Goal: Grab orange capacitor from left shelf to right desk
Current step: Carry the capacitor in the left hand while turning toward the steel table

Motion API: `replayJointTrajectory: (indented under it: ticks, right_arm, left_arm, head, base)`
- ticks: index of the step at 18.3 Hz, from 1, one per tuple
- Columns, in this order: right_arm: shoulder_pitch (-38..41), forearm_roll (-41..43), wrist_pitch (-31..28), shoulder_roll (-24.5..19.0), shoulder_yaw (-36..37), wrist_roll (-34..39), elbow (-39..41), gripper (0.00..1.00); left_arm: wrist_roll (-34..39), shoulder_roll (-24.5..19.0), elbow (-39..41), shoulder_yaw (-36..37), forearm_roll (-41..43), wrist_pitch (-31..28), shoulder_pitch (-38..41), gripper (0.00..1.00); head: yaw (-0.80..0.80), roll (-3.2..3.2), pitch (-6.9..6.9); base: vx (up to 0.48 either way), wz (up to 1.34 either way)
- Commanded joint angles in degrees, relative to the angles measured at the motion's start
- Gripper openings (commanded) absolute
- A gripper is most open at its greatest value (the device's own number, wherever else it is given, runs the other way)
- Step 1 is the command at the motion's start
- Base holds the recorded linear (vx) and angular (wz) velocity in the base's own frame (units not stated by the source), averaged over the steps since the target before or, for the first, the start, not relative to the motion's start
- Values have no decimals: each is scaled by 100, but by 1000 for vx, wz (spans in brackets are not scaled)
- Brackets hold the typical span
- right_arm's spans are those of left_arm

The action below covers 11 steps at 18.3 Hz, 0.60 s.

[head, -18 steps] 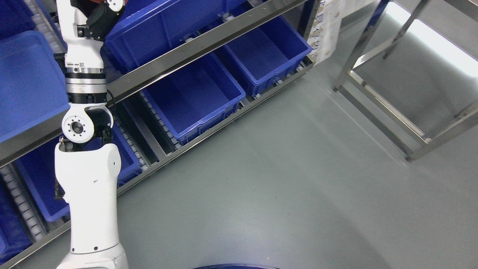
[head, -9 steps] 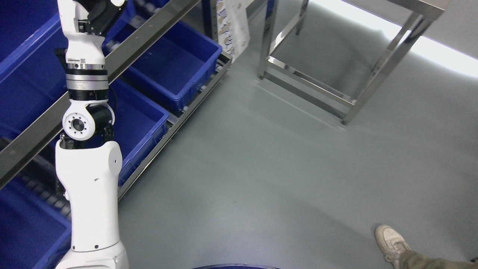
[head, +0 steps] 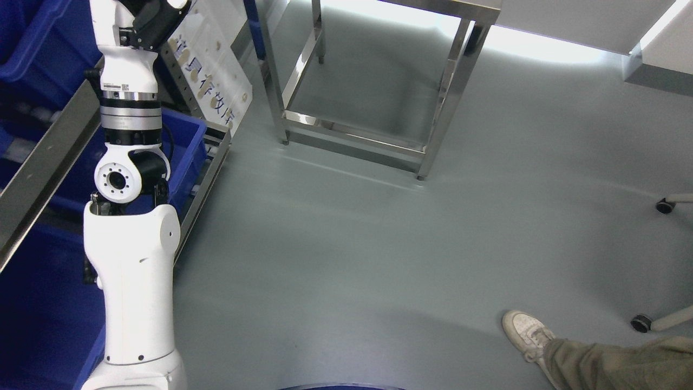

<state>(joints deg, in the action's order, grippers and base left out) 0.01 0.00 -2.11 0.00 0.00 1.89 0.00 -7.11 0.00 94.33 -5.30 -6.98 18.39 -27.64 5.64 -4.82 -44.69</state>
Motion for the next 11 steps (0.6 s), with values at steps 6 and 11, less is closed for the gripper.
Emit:
replayJointTrajectory:
  ticks: [6, 11]
  right_arm:
    - [78, 0, 0, 100, 61, -5, 193, 100]
    - [78, 0, 0, 100, 61, -5, 193, 100]
  left_arm:
    - [-1, -100, 15, 353, -49, 16, 4, 2]
    - [7, -100, 6, 696, -49, -19, 4, 2]
  head:
    - [0, 0, -1]
    - [0, 0, -2]
  base:
    - [378, -317]
    - [407, -226]
